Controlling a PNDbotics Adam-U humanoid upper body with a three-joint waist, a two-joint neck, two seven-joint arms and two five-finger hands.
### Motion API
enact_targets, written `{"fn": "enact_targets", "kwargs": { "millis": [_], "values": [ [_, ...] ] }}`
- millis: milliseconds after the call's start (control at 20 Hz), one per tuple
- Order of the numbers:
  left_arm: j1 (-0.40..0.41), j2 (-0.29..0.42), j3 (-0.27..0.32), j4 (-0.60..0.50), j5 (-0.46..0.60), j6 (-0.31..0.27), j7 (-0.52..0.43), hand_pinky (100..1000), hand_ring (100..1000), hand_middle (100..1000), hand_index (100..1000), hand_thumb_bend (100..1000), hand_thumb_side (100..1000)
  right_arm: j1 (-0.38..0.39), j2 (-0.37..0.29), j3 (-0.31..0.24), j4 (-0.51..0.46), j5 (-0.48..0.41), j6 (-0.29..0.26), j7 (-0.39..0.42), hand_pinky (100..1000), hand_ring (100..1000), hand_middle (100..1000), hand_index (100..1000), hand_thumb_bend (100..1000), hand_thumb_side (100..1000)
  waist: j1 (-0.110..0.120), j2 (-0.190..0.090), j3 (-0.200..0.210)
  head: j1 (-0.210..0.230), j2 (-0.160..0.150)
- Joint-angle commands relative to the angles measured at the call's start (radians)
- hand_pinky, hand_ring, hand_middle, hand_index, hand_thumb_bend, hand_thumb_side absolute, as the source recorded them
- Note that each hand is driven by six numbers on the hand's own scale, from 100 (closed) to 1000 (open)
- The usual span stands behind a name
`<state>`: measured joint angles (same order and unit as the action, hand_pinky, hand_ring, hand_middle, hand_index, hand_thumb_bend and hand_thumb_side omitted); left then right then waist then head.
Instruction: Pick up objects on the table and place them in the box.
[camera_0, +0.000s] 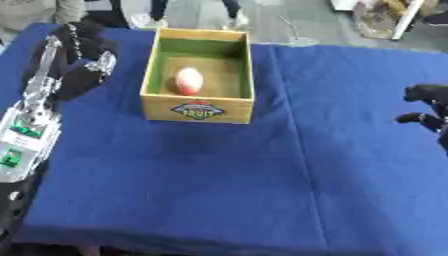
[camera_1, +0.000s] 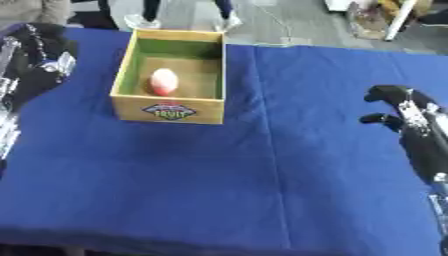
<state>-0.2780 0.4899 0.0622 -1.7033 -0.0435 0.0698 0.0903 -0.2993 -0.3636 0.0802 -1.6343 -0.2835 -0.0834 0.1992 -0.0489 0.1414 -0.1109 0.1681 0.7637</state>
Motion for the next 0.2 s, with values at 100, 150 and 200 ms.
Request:
{"fn": "enact_targets", "kwargs": {
  "millis": [100,150,200],
  "values": [
    [0.0,0.005,0.016,-0.008,0.003,-0.002,0.006,640,603,561,719,262,285,-0.012,-0.014,-0.013,-0.012,-0.001,0.0,-0.003,644,945,656,758,100,654,0.003,-0.011,-0.001,-0.009,0.005],
    [0.003,0.003,0.016,-0.007,0.001,-0.001,0.005,640,603,561,719,263,286,-0.011,-0.013,-0.013,-0.012,-0.002,0.0,-0.003,644,945,656,758,100,654,0.003,-0.011,-0.001,-0.01,0.005],
    [0.006,0.001,0.017,-0.006,0.0,-0.001,0.005,640,603,560,718,263,287,-0.011,-0.013,-0.014,-0.011,-0.002,0.0,-0.003,644,945,656,758,100,653,0.003,-0.011,-0.002,-0.011,0.003]
  ]
}}
